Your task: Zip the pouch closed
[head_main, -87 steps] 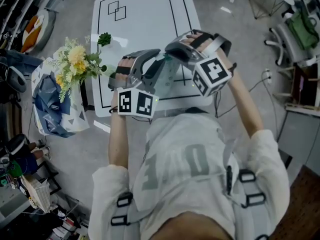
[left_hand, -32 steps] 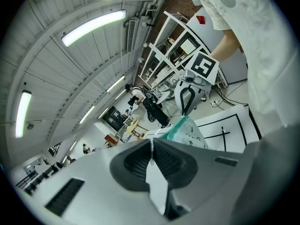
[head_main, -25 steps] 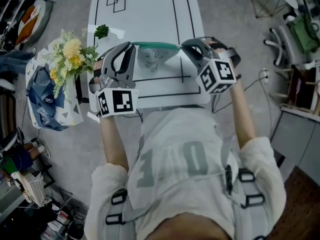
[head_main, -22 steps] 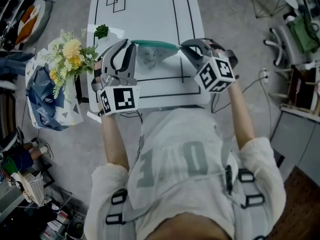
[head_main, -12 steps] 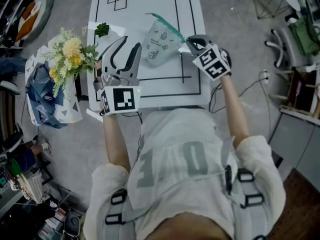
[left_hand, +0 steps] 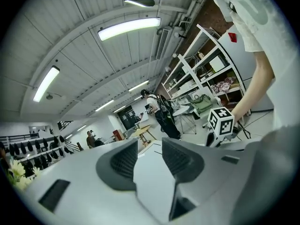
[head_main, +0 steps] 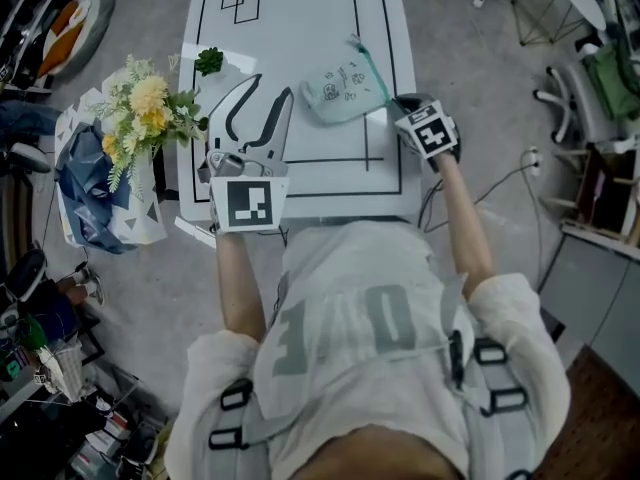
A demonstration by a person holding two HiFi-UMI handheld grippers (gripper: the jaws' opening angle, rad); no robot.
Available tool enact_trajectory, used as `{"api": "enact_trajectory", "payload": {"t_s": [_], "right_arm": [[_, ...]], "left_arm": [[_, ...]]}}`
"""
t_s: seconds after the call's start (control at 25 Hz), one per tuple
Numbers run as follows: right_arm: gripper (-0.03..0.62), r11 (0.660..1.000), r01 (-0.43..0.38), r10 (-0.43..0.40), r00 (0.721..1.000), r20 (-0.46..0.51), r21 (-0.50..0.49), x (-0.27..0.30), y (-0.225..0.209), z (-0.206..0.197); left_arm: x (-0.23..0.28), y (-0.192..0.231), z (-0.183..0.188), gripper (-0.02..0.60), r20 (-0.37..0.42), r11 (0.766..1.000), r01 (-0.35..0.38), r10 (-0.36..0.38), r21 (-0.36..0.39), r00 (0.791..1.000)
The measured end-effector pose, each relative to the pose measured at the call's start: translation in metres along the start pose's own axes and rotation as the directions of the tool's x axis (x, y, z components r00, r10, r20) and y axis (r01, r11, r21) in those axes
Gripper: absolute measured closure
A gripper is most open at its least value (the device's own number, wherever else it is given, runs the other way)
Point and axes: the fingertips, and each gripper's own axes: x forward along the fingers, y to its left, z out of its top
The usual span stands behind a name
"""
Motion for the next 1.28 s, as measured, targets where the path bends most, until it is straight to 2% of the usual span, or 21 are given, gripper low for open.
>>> {"api": "enact_trajectory", "payload": {"t_s": [0.36, 0.56, 0.68, 0.76, 0.84, 0.96, 1.04, 1.16, 1.24, 1.28], "right_arm": [[0.586, 0.999, 0.022, -0.023, 0.999, 0.026, 0.036, -0.005, -0.001, -0.006], [0.585, 0.991, 0.042, -0.06, 0.989, 0.138, 0.125, -0.02, -0.024, 0.02], [0.57, 0.983, 0.091, -0.13, 0.956, 0.262, 0.157, -0.047, -0.041, 0.061], [0.507, 0.98, 0.108, -0.162, 0.921, 0.355, 0.169, -0.069, -0.048, 0.091], [0.507, 0.977, 0.113, -0.184, 0.872, 0.454, 0.179, -0.098, -0.048, 0.124], [0.508, 0.98, 0.106, -0.187, 0.769, 0.612, 0.166, -0.152, -0.029, 0.173], [0.511, 0.983, 0.115, -0.184, 0.693, 0.697, 0.145, -0.182, -0.01, 0.195], [0.563, 0.983, 0.154, -0.175, 0.597, 0.783, 0.102, -0.213, 0.021, 0.214], [0.58, 0.984, 0.159, -0.152, 0.555, 0.818, 0.074, -0.224, 0.043, 0.224], [0.585, 0.985, 0.16, -0.147, 0.545, 0.826, 0.07, -0.225, 0.051, 0.225]], "left_arm": [[0.004, -0.006, 0.002, 0.436, -0.002, 0.999, 0.012, -0.012, -0.032, 1.0], [0.006, -0.003, 0.01, 0.437, 0.013, 0.999, -0.008, 0.009, -0.052, 1.0], [0.007, 0.002, 0.02, 0.437, 0.055, 0.996, -0.016, 0.021, -0.091, 0.998], [0.007, 0.008, 0.029, 0.437, 0.084, 0.991, -0.026, 0.037, -0.133, 0.996], [0.007, 0.016, 0.039, 0.437, 0.112, 0.981, -0.041, 0.063, -0.187, 0.992], [0.004, 0.027, 0.051, 0.437, 0.156, 0.953, -0.078, 0.128, -0.294, 0.979], [-0.002, 0.033, 0.054, 0.44, 0.17, 0.919, -0.121, 0.197, -0.375, 0.966], [-0.014, 0.037, 0.053, 0.537, 0.169, 0.876, -0.2, 0.3, -0.439, 0.939], [-0.018, 0.037, 0.051, 0.564, 0.154, 0.863, -0.242, 0.34, -0.444, 0.928], [-0.02, 0.038, 0.049, 0.571, 0.147, 0.856, -0.259, 0.356, -0.447, 0.923]]}}
